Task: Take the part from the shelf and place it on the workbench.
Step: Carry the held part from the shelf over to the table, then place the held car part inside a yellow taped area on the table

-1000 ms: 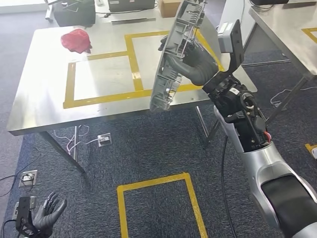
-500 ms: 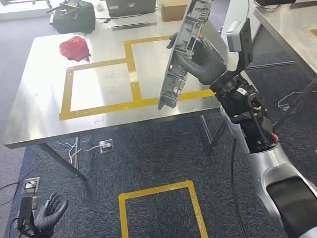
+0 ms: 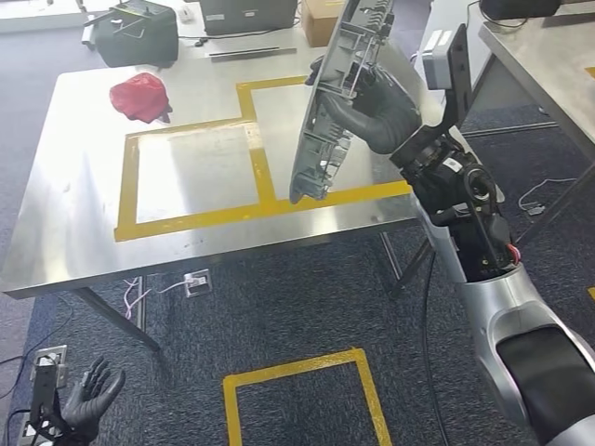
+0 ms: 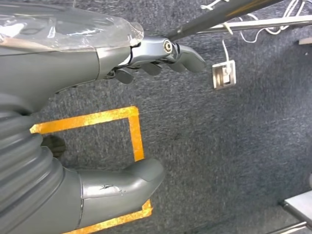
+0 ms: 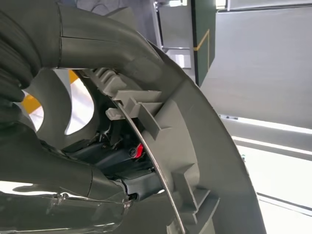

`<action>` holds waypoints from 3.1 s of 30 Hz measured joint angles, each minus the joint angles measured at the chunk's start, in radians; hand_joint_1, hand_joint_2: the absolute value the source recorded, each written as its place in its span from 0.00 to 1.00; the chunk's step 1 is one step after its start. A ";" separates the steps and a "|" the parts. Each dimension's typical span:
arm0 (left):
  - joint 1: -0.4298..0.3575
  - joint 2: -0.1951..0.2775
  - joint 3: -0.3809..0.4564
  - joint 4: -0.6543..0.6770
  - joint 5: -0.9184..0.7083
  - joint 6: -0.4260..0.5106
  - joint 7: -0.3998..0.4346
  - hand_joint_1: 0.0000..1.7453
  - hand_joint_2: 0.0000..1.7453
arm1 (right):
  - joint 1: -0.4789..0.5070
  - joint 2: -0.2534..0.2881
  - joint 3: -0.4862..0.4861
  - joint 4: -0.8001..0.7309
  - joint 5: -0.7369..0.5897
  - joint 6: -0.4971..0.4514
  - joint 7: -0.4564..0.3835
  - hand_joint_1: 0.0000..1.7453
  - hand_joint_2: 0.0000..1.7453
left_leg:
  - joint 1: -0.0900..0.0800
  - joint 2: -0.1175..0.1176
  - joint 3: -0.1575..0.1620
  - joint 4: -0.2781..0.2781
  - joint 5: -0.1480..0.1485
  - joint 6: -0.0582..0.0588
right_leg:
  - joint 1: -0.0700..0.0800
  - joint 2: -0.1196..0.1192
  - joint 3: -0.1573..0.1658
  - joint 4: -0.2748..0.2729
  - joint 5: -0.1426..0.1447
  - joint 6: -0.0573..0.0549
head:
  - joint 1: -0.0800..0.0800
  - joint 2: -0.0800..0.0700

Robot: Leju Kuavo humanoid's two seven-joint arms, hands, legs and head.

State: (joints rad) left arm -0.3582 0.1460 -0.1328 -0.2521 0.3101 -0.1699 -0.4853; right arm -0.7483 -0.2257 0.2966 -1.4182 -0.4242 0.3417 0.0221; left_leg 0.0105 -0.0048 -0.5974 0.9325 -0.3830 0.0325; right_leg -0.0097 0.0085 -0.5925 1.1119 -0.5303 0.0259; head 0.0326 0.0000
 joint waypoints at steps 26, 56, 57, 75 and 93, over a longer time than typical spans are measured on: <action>-0.004 0.000 0.000 0.000 -0.001 0.000 0.009 0.00 1.00 | 0.004 -0.015 0.003 0.004 -0.001 0.000 -0.027 1.00 1.00 | -0.029 -0.002 -0.048 -0.010 0.040 -0.002 | 0.010 0.010 0.079 -0.171 0.075 -0.027 | -0.011 0.000; -0.015 -0.017 -0.012 0.000 -0.016 0.014 0.029 0.00 1.00 | 0.035 -0.040 -0.008 -0.024 0.002 -0.018 -0.016 1.00 1.00 | -0.004 -0.004 0.041 -0.009 -0.039 -0.032 | 0.003 0.007 -0.011 -0.161 0.141 -0.018 | -0.005 0.000; -0.015 -0.018 -0.012 0.000 -0.016 0.014 0.029 0.00 1.00 | 0.035 -0.040 -0.008 -0.024 0.002 -0.017 -0.016 1.00 1.00 | -0.004 -0.004 0.041 -0.010 -0.038 -0.035 | 0.003 0.007 -0.011 -0.161 0.142 -0.018 | -0.005 0.000; -0.016 -0.021 -0.034 0.000 -0.022 0.017 0.034 0.00 1.00 | 0.033 -0.046 -0.012 -0.025 0.014 -0.018 -0.017 1.00 1.00 | -0.008 -0.005 0.040 -0.005 -0.039 -0.040 | -0.001 0.004 -0.007 -0.165 0.144 -0.018 | -0.006 0.000; -0.023 -0.036 -0.049 0.000 -0.039 0.012 0.031 0.00 1.00 | -0.252 -0.027 0.089 0.313 0.631 -0.024 -0.137 1.00 1.00 | -0.008 -0.007 0.037 -0.004 -0.038 -0.039 | -0.001 0.002 -0.007 -0.165 0.146 -0.017 | -0.006 0.000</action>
State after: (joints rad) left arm -0.3816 0.1097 -0.1822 -0.2518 0.2708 -0.1582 -0.4543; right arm -0.9999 -0.2532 0.3855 -1.1048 0.2069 0.3182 -0.1144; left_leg 0.0028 -0.0115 -0.5599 0.9283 -0.4211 -0.0066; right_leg -0.0103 0.0101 -0.5991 0.9472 -0.3848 0.0092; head 0.0261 0.0000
